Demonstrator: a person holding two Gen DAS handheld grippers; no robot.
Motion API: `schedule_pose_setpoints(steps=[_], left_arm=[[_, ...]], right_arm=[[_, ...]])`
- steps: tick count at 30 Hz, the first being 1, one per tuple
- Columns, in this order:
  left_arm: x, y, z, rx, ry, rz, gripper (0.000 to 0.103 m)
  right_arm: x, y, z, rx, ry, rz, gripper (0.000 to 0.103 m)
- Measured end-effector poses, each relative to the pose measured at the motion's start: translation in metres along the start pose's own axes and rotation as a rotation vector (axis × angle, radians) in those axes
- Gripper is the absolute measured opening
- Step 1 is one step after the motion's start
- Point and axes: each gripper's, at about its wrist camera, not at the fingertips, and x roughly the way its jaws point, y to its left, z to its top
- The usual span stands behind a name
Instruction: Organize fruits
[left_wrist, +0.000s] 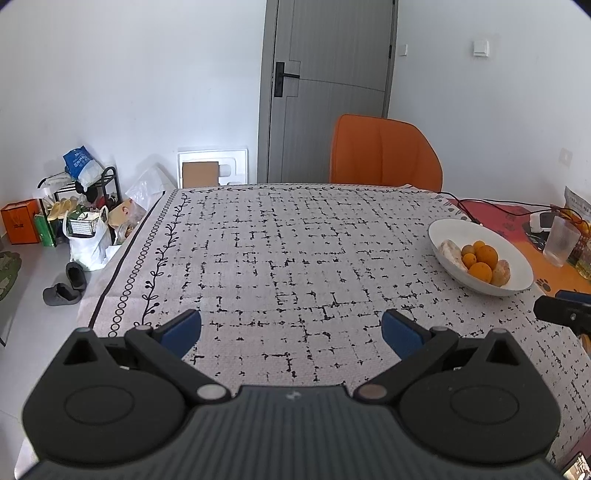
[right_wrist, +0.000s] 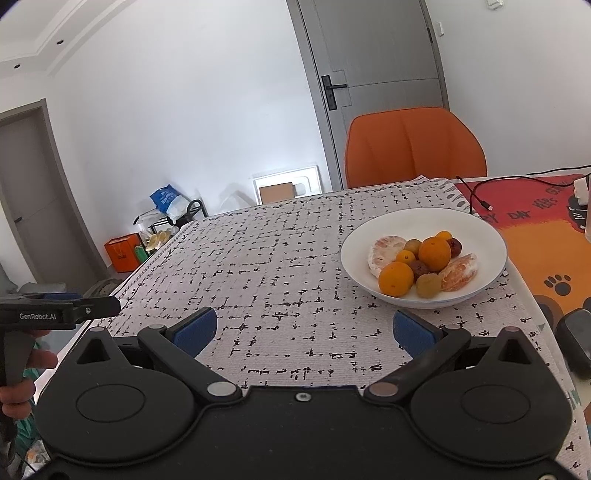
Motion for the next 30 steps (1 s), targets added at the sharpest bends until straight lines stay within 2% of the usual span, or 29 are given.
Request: schedule_pose_setpoints(steps=[30], left_arm=[[-0.0004,-0.0013,-0.0001,0.005,0.004,0.001,0.103]], right_arm=[[0.0003,-0.0028,-0.0017,0.006,-0.001,-0.006,0.103]])
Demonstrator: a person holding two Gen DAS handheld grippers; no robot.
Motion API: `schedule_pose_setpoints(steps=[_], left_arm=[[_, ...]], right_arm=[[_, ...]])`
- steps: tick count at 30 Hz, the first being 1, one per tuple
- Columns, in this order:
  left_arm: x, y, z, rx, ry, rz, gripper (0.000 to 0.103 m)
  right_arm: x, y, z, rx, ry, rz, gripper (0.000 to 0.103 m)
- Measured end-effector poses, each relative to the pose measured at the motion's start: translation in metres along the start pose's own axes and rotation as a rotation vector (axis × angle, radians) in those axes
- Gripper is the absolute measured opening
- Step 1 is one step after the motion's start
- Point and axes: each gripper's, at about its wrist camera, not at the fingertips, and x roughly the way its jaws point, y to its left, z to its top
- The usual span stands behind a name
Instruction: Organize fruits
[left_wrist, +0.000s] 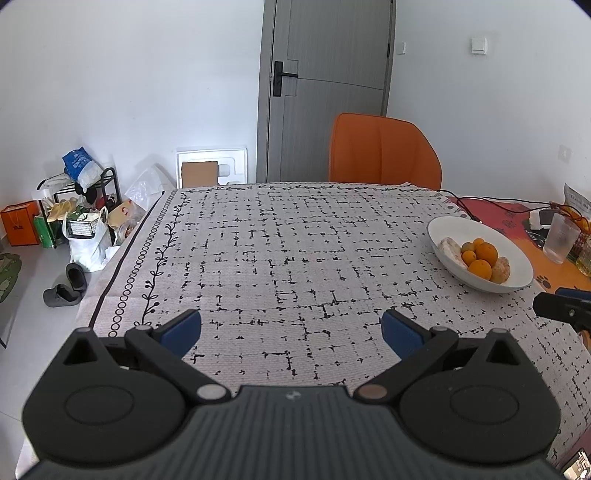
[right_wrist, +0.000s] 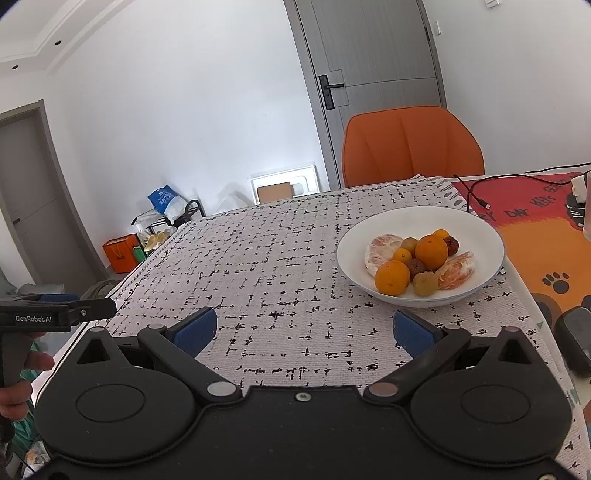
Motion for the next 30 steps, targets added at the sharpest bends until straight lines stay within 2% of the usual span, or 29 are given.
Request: schedule_pose_setpoints(steps=[30], left_arm=[[-0.0005,0.0005,-0.0013,0.004,-0.011,0.000,0.103]], right_arm=[[0.0076,-0.0007,-0.0051,-0.004,0.016,-0.012,0.103]])
